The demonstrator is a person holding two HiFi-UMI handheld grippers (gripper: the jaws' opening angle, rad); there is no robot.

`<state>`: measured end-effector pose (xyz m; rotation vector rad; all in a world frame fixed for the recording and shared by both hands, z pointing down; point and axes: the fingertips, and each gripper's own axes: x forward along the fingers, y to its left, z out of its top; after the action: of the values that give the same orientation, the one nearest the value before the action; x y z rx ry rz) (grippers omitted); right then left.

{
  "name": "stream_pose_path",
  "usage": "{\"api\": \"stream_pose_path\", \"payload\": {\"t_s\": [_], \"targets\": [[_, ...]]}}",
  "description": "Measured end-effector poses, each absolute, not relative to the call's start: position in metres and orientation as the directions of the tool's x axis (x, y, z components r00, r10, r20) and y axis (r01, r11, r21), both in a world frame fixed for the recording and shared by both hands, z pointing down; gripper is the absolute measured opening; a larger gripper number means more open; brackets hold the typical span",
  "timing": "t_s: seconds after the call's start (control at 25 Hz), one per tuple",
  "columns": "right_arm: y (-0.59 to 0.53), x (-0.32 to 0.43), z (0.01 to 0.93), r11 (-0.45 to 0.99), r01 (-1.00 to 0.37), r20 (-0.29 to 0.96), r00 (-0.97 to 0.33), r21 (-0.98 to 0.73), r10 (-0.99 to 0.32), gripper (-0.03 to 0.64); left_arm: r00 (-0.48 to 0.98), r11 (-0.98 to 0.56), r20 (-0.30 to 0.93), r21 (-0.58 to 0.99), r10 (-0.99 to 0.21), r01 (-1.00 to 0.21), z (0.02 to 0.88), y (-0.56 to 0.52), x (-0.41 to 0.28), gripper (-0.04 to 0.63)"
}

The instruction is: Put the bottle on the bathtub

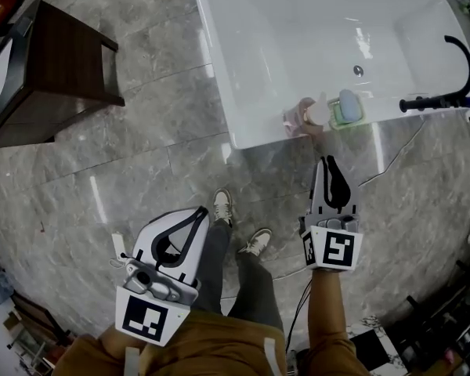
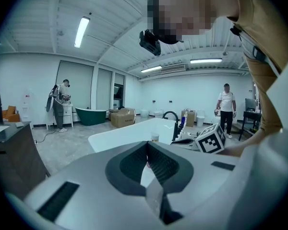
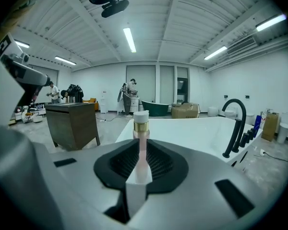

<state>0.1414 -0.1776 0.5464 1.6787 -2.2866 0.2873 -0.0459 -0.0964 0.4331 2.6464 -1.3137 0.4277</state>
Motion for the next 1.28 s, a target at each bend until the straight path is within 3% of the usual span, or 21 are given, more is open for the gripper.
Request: {"api": "stream_pose_path", "payload": {"t_s": [0.28, 1.28], "targets": [[-0.159, 0.159, 0.508, 0.263, -0.964, 0.357, -0.236, 0.029, -0.904, 0.005, 0.561, -0.590, 0.289, -0.018, -0.776, -0.807, 0.403, -0.070, -0.055, 0.008], [-0.088, 0.161, 0.312, 0.283, -0.959, 0.265, -0.274, -0.005, -0.924, 0.005, 0.593, -0.607, 0.134, -0.142, -0.794, -0.782, 0.264, -0.011, -0.040, 0.008]]}}
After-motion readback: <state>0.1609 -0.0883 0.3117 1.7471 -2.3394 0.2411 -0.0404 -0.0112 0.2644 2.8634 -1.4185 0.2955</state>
